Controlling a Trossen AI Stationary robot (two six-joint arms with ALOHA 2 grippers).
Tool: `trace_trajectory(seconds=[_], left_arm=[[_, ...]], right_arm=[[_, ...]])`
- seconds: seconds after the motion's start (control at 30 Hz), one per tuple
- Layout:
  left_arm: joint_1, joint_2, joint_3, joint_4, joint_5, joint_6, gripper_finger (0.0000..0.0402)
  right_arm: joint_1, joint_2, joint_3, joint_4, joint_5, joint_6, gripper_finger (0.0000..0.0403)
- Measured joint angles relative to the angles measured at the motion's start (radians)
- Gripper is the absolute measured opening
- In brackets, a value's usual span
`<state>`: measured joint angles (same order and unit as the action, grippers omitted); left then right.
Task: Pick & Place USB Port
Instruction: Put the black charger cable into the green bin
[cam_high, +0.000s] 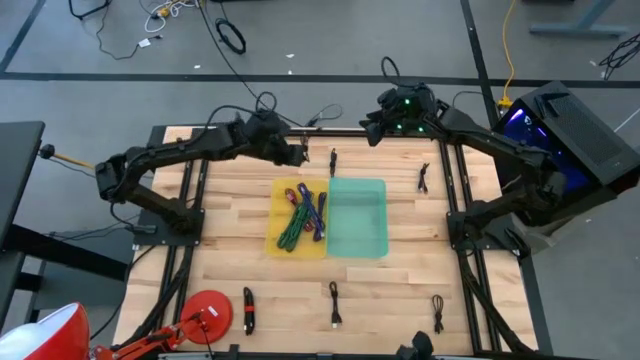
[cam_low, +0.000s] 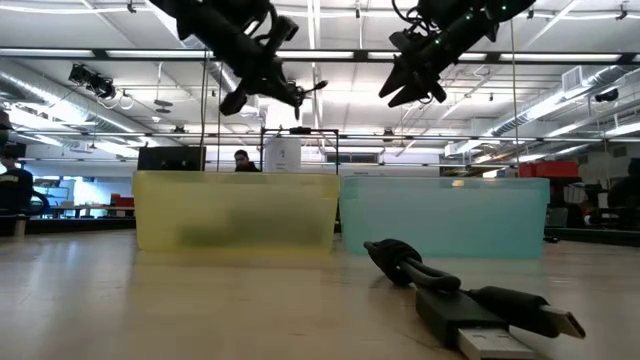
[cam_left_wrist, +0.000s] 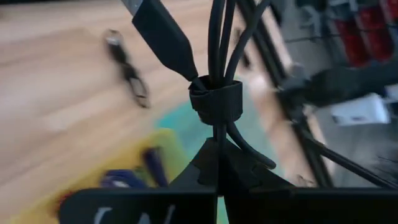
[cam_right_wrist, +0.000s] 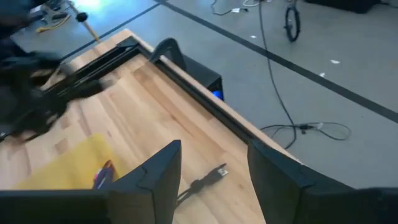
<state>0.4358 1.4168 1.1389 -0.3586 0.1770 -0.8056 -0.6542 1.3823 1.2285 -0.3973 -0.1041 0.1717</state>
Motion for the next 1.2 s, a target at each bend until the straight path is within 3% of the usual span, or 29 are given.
trace_trajectory(seconds=[0.23,0.43,0.53,0.97,1.2], left_arm=[[-0.149,0.023,-0.001,0.109,0.024,-0.112,0.0002],[-0.237,0.109,0.000,0.303,0.073,-0.224,0.0002],[-0.251,0.156,-0.002,0.316,0.120,-0.271,0.0002],[-0.280,0.377,-0.001,0.730,0.308,-0.505,0.0002],[-0.283,0.390,-0.001,0.774,0.308,-0.523,0.0012]], right_arm=[[-0.085,0.000,0.000,0.000,0.000,-0.003,0.0184],[-0.132,0.000,0.000,0.000,-0.009,-0.005,0.0185],[-0.145,0.000,0.000,0.000,-0.009,-0.025,0.0184],[-0.150,0.000,0.000,-0.006,-0.042,-0.038,0.0184],[-0.150,0.000,0.000,-0.030,-0.061,-0.049,0.0184]])
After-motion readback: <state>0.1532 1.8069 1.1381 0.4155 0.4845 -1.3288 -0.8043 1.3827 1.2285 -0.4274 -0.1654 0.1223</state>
